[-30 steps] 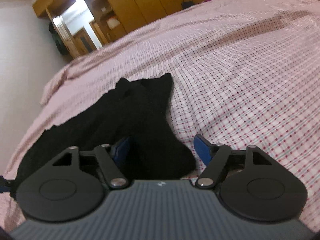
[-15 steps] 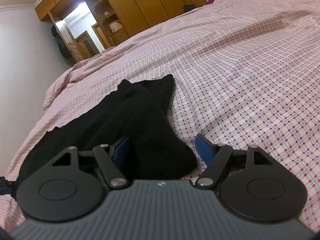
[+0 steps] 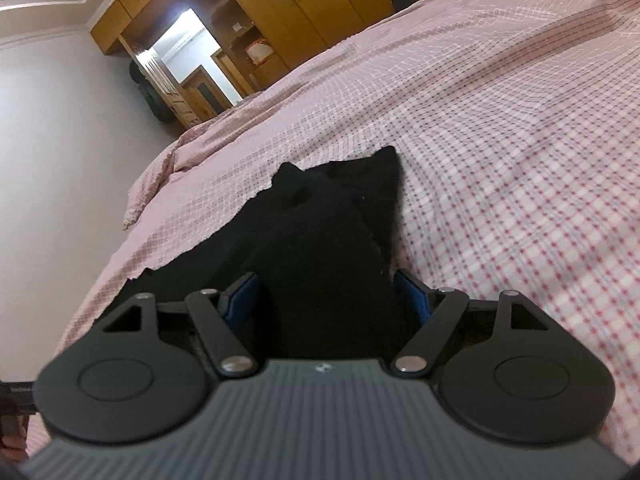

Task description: Fold small clothes

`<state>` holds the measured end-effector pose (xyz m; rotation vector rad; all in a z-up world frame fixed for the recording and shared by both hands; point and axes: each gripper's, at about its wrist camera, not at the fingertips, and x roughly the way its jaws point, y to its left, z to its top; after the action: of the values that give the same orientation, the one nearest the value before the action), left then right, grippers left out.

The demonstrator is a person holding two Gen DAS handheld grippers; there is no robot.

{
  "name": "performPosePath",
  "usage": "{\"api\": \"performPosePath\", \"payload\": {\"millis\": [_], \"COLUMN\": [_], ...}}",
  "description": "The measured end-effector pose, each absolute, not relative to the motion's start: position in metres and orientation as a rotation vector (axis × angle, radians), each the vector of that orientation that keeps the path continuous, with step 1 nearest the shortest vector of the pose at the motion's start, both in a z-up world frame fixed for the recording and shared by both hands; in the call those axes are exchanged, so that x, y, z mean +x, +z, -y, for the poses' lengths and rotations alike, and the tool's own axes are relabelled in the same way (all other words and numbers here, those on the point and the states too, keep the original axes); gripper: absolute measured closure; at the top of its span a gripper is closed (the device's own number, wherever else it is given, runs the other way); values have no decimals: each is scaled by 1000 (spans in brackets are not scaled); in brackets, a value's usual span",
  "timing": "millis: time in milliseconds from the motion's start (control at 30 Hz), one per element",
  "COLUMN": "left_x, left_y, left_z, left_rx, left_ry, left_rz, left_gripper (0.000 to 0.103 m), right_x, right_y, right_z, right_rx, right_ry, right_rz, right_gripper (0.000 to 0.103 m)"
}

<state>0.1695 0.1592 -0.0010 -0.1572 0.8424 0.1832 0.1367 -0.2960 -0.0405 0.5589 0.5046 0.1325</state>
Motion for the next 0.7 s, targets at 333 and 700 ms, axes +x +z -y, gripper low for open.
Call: {"api": "performPosePath", "payload": {"millis": [333,700], "left_x": [170,170], "left_y": [-4,-5], "left_z": [-159,-160], "left_rx": [-154,-177], "left_ry": [191,201], "left_rz": [-839,-832], "left_gripper": [31,31], "right_x": [158,176], "right_y": [-46,-46], "right_z": [293,294], "right_rx": [612,644], "right_ry": [169,94], "right_rz": [-472,-461], "right_gripper": [29,62]}}
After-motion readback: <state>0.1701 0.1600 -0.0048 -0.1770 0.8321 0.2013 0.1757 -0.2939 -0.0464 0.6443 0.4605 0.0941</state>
